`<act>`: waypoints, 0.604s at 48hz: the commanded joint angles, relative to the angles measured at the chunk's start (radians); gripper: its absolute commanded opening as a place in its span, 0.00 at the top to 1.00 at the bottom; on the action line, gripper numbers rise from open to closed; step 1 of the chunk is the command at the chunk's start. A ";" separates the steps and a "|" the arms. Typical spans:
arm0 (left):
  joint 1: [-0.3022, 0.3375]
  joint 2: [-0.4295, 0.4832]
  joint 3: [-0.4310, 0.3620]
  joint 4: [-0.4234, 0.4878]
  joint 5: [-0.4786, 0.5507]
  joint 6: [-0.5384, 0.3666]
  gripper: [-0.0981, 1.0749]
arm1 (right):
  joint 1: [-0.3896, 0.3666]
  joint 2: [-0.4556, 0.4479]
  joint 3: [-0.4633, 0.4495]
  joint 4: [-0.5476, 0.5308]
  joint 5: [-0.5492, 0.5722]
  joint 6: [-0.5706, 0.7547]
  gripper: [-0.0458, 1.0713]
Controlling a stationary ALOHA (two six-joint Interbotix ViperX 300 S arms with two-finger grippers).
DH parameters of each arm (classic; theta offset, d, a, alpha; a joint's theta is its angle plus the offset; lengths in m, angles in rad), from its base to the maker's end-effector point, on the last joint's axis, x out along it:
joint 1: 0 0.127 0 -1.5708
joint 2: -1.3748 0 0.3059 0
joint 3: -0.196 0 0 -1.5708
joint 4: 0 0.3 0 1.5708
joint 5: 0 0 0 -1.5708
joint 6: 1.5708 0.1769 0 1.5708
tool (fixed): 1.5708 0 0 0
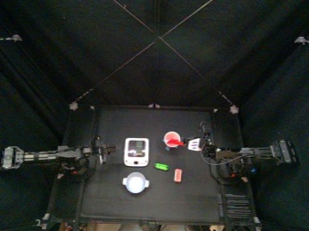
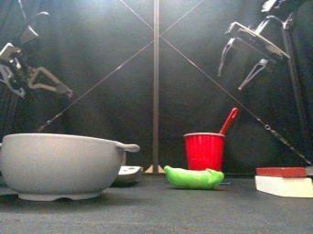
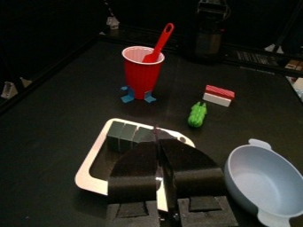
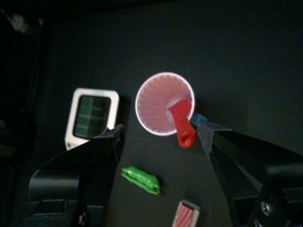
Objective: Grab knife
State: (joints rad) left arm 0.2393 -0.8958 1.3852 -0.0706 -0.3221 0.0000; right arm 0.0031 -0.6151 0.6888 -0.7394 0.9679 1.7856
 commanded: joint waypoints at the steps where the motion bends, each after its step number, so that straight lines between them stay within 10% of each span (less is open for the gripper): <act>1: 0.008 0.003 -0.014 -0.002 -0.003 0.002 0.64 | -0.015 0.011 -0.023 0.101 0.002 -0.074 0.09; 29: 0.009 0.003 -0.012 -0.002 -0.003 0.000 0.64 | -0.044 0.034 0.025 0.202 -0.075 -0.620 0.15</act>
State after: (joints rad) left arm 0.2454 -0.8958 1.3852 -0.0706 -0.3206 0.0000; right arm -0.0460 -0.6105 0.7210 -0.5446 0.8652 1.2118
